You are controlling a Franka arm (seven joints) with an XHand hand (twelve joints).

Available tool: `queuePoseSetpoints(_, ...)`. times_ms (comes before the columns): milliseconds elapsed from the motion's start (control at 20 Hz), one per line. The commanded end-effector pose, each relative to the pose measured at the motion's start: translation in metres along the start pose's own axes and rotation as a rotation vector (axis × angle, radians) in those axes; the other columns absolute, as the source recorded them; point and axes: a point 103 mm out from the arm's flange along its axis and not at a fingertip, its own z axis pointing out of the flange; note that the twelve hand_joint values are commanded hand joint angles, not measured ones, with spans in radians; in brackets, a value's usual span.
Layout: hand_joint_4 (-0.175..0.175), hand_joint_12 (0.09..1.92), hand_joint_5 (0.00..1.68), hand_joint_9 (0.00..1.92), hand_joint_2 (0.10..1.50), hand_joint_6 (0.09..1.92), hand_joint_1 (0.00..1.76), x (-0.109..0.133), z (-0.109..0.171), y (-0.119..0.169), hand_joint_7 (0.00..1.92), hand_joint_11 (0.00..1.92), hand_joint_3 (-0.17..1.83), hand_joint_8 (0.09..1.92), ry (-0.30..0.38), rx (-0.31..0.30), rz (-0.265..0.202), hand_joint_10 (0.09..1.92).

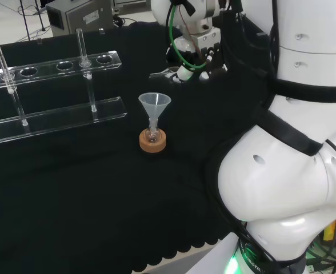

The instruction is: Pour all the NaCl from the weighing funnel into the round-bottom flask.

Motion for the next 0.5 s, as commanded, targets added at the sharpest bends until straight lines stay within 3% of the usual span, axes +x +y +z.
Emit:
queuePoseSetpoints(50,0.175,1.18,1.17,0.9,0.66,0.89,1.1,-0.008,-0.027,-0.033,0.6,0.64,0.74,0.68,-0.024,-0.013,0.018,0.48)
queuePoseSetpoints(500,0.175,1.19,1.16,0.9,0.66,0.9,1.1,0.004,-0.059,-0.076,0.6,0.64,0.74,0.68,-0.053,-0.014,0.04,0.48)
